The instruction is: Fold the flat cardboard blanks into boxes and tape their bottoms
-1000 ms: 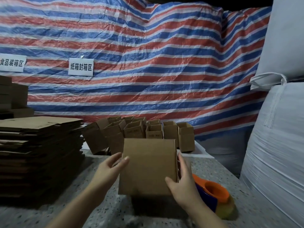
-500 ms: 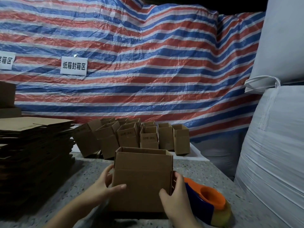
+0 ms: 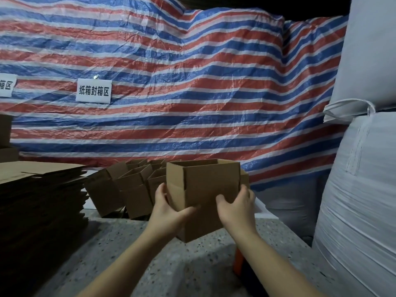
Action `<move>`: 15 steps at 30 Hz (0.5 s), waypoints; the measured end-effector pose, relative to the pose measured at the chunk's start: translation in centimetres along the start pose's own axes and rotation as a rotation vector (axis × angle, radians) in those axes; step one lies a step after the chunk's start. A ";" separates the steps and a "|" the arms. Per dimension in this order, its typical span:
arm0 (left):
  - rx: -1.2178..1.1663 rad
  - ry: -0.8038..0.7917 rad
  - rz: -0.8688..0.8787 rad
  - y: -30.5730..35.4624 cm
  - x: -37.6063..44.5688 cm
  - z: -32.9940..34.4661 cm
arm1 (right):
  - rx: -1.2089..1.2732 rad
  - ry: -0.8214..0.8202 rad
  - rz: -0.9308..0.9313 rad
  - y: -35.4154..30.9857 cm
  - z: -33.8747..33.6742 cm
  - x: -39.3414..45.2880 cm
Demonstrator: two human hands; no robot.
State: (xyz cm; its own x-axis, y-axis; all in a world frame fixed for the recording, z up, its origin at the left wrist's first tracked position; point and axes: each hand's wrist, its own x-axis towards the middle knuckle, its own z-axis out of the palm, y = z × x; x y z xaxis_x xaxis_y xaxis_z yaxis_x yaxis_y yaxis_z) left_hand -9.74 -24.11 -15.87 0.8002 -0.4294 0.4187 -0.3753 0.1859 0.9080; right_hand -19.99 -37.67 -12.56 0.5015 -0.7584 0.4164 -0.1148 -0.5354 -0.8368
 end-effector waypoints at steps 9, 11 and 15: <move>0.128 -0.064 0.072 -2.2 3.2 9.9 | 0.125 -0.143 -0.016 2.8 0.0 4.7; 0.138 -0.115 0.097 -2.9 4.2 10.7 | 0.130 -0.187 -0.012 3.9 -0.6 6.8; 0.185 -0.117 0.108 -4.6 6.8 12.0 | 0.106 -0.260 0.027 6.3 -0.3 10.7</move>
State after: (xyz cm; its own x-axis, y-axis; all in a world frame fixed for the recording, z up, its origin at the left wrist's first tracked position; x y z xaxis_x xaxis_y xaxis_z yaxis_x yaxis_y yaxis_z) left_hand -8.15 -38.53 -17.35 0.6950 -0.5176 0.4990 -0.5434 0.0763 0.8360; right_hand -15.64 -49.29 -13.26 0.7040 -0.6438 0.2998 -0.0474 -0.4638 -0.8847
